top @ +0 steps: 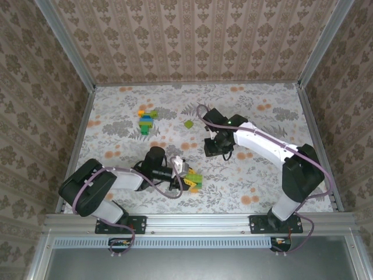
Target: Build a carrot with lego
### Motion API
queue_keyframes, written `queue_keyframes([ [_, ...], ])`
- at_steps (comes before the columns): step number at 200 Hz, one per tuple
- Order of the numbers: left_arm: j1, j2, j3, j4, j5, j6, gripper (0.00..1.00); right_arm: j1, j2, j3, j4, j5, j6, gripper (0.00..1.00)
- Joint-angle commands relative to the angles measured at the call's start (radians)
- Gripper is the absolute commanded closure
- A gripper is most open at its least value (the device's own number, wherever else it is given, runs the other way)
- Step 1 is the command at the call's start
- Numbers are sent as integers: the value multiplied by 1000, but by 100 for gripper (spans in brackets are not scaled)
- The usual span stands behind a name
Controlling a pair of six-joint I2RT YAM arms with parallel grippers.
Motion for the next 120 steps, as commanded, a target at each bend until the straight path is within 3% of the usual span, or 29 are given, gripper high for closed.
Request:
queue_keyframes([
  [1,-15,-24,-17,21,-43,0,64,45,-68,-24,-67,9,129,84],
  [54,-40,-32,-61,95,-272,12,68,119,-139,-29,-112,-17,253,85],
  [85,-38,-27,-68,121,-302,3,69,152,-140,3,-130,-5,301,85],
  [120,-19,11,-50,122,-253,-12,69,205,-120,32,-120,14,351,86],
])
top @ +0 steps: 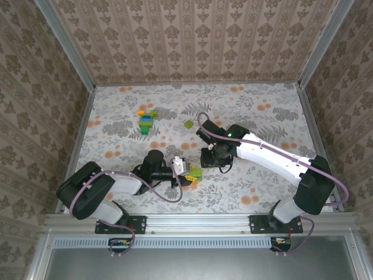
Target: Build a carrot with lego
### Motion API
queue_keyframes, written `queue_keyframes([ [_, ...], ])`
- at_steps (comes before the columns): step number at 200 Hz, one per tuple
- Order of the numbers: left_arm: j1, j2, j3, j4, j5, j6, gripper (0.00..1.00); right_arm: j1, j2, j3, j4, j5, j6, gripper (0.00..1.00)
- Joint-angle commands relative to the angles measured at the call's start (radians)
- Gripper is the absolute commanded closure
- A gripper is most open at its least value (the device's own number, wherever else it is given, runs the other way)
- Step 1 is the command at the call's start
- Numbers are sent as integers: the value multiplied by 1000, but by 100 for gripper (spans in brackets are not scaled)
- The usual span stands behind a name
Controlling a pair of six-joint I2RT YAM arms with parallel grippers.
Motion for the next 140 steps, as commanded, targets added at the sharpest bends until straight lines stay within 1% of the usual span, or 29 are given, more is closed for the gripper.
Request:
queue_keyframes([
  [1,14,33,0,-12,-7,-10,69,35,2,50,-30,18,67,86],
  [60,29,41,4,-8,26,-19,69,80,38,54,-18,43,82,86],
  [108,29,46,9,-14,31,-19,69,86,44,42,25,75,97,86],
  [140,29,47,11,-15,28,-19,69,90,51,26,51,68,100,86],
])
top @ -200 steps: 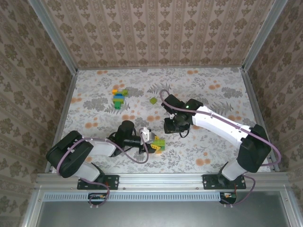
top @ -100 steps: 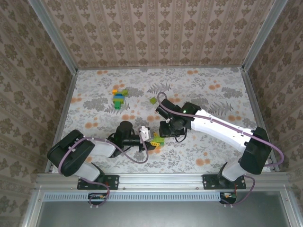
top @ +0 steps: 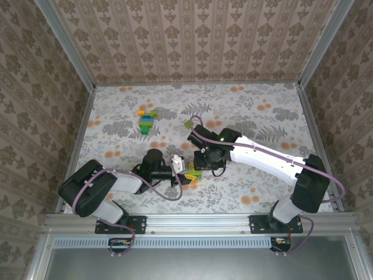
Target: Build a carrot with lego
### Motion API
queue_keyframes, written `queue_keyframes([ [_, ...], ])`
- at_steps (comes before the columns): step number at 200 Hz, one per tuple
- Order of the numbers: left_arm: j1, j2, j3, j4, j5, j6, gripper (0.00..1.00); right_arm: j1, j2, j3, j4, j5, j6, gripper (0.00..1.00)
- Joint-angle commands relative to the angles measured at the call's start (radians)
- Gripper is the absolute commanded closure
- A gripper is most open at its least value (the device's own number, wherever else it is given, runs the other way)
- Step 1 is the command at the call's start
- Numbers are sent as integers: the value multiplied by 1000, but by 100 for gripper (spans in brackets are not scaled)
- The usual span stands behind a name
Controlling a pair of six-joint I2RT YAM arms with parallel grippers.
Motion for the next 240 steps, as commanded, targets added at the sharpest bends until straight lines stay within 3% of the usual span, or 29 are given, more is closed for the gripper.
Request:
queue_keyframes([
  [1,7,23,9,-46,2,-3,69,10,13,-8,19,24,23,86],
  [184,7,34,15,-49,3,-4,70,27,38,-110,84,8,22,85],
  [240,6,36,15,-49,1,-4,70,39,79,-67,48,17,-12,82],
])
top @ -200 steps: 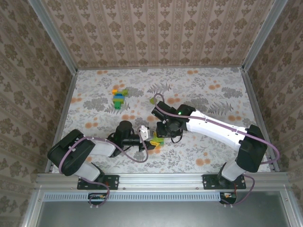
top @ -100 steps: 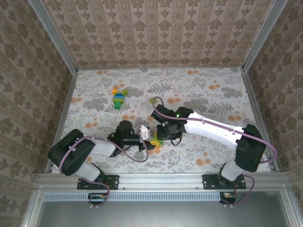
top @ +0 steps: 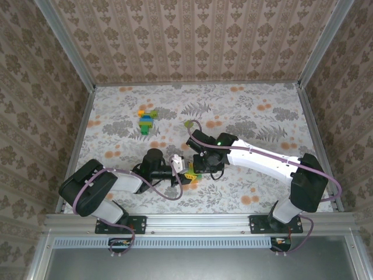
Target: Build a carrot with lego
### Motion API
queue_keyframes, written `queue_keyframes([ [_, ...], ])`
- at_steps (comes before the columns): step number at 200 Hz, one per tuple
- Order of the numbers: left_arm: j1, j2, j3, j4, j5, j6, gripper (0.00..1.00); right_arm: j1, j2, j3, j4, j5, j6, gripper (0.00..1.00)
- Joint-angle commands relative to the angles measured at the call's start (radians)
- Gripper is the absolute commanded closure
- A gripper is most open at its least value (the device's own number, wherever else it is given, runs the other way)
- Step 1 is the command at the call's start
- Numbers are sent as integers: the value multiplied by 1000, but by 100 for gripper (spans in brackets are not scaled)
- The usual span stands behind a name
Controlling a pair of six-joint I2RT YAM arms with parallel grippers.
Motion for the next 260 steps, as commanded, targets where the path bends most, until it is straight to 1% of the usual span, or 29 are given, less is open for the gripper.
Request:
queue_keyframes([
  [1,6,29,10,-49,-2,-1,70,20,63,3,-18,5,-23,82],
  [52,5,29,10,-49,-3,-1,70,49,115,64,-82,31,-45,79],
  [102,5,32,11,-50,-6,1,70,62,135,72,-94,32,-44,78],
  [137,5,36,13,-52,-9,1,70,70,147,86,-101,37,-49,74],
  [156,5,35,14,-54,-11,2,70,71,146,96,-106,42,-52,69],
  [230,6,36,15,-56,-17,1,70,73,112,85,-52,11,-56,44],
  [260,5,35,16,-58,-16,1,70,73,83,69,-11,-10,-56,38],
])
